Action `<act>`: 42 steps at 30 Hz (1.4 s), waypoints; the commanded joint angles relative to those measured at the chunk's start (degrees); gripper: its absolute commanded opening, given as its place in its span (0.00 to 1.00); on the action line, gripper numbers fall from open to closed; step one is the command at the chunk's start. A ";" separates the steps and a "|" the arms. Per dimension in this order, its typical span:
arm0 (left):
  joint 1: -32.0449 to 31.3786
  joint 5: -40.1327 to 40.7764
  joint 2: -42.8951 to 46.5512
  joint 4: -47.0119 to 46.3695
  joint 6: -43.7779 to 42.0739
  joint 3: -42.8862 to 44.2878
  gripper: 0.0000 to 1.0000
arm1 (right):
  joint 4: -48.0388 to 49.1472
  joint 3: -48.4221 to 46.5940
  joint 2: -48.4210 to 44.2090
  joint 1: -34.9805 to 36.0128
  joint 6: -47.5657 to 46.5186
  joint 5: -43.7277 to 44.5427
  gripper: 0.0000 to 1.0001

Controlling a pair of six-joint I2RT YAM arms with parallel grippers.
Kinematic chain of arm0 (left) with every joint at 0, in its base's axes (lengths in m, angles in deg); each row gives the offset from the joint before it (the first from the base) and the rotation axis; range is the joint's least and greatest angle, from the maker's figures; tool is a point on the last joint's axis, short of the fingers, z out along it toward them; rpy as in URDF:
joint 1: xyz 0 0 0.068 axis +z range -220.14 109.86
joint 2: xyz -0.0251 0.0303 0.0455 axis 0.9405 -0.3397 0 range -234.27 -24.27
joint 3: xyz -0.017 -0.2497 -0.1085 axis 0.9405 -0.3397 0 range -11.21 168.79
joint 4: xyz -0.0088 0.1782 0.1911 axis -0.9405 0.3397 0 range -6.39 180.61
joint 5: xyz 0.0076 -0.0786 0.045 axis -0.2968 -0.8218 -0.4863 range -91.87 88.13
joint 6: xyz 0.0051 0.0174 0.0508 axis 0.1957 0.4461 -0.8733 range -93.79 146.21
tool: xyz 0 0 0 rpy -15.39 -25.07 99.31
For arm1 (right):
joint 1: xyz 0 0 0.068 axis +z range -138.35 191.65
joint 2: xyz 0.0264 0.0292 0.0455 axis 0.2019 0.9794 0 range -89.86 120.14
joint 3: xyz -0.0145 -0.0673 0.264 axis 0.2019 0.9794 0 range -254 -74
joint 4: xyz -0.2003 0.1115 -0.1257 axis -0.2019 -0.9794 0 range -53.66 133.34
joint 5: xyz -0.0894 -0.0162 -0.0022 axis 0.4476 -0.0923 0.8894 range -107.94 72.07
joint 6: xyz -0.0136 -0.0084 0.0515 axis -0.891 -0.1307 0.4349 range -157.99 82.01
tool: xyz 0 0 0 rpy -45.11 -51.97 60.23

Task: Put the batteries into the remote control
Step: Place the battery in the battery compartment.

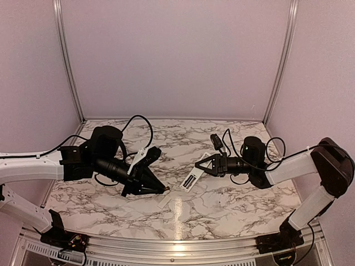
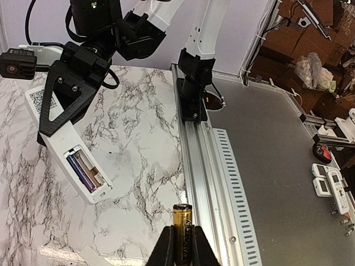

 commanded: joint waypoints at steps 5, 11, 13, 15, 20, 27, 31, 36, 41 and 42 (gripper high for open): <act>-1.49 6.02 2.60 3.81 -6.53 -0.28 0.00 | 9.37 0.29 2.52 2.33 4.19 2.59 0.00; -2.02 16.13 -0.53 8.73 -3.44 4.42 0.00 | 15.35 1.46 4.47 3.06 7.61 4.10 0.00; -2.17 17.56 -3.55 11.55 -1.59 8.17 0.00 | 17.04 1.71 5.12 3.31 8.95 4.92 0.00; -2.46 19.83 -5.17 12.68 0.01 10.10 0.00 | 17.71 1.75 5.52 3.52 9.56 5.88 0.00; -2.57 24.03 -9.31 13.71 5.92 14.08 0.00 | 17.49 1.73 5.60 3.77 10.34 8.35 0.00; -2.57 27.77 -14.58 17.24 11.84 18.78 0.00 | 12.79 0.97 5.40 3.96 8.77 10.30 0.00; -2.81 29.43 -17.57 19.74 12.66 20.84 0.00 | 9.90 0.37 4.69 4.07 7.19 10.70 0.00; -3.72 30.99 -20.42 20.86 13.37 22.97 0.00 | 9.95 0.17 5.04 4.07 7.48 10.88 0.00; -4.77 32.78 -23.18 21.90 13.59 25.12 0.00 | 11.79 0.17 6.00 4.16 8.92 10.97 0.00; -5.03 33.30 -23.62 22.09 13.58 25.56 0.00 | 11.84 0.10 6.11 4.28 9.07 10.97 0.00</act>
